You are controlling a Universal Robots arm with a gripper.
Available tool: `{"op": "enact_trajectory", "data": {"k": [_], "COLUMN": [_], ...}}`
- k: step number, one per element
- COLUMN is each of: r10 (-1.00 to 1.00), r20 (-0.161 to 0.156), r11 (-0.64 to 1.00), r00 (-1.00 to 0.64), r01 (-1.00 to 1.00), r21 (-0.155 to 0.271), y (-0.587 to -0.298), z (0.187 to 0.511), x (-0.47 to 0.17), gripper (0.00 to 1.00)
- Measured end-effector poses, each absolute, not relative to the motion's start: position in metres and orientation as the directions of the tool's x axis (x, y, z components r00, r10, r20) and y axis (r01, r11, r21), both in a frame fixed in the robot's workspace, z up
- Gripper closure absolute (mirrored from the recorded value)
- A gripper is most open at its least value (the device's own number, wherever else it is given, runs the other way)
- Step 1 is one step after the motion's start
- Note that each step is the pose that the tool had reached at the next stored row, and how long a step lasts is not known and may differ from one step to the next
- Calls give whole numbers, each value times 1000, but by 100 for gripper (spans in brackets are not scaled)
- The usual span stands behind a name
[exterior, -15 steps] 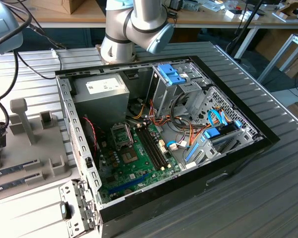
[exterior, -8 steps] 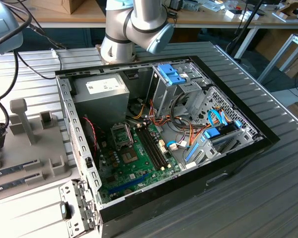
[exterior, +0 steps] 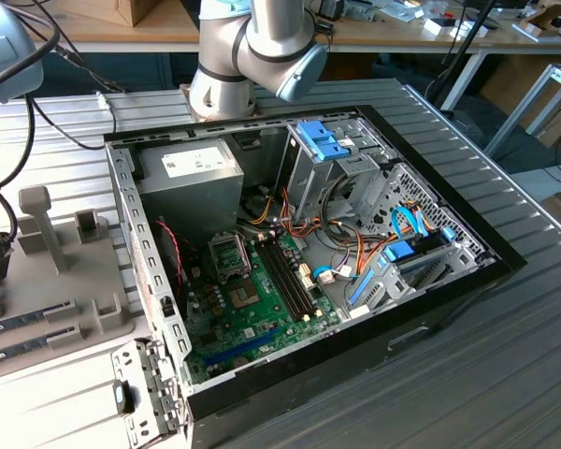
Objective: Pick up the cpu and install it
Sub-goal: 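Pick up the cpu and move it towards the insertion slot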
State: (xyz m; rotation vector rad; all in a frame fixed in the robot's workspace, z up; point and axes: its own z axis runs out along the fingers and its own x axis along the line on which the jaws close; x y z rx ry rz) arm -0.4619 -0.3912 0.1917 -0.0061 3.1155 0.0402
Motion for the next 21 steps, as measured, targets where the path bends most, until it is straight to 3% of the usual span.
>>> {"op": "enact_trajectory", "data": {"k": [6,7,21], "r10": [-4,-3,-4], "r20": [-26,-26,-26], "r11": [1000,1000,1000], "r00": [-1000,-1000,-1000], "r01": [-4,-4,-4], "r21": [26,26,25], "y": [-391,-391,-393], "z": [192,192,189], "x": [-462,-462,-462], "gripper": [56,49,49]}}
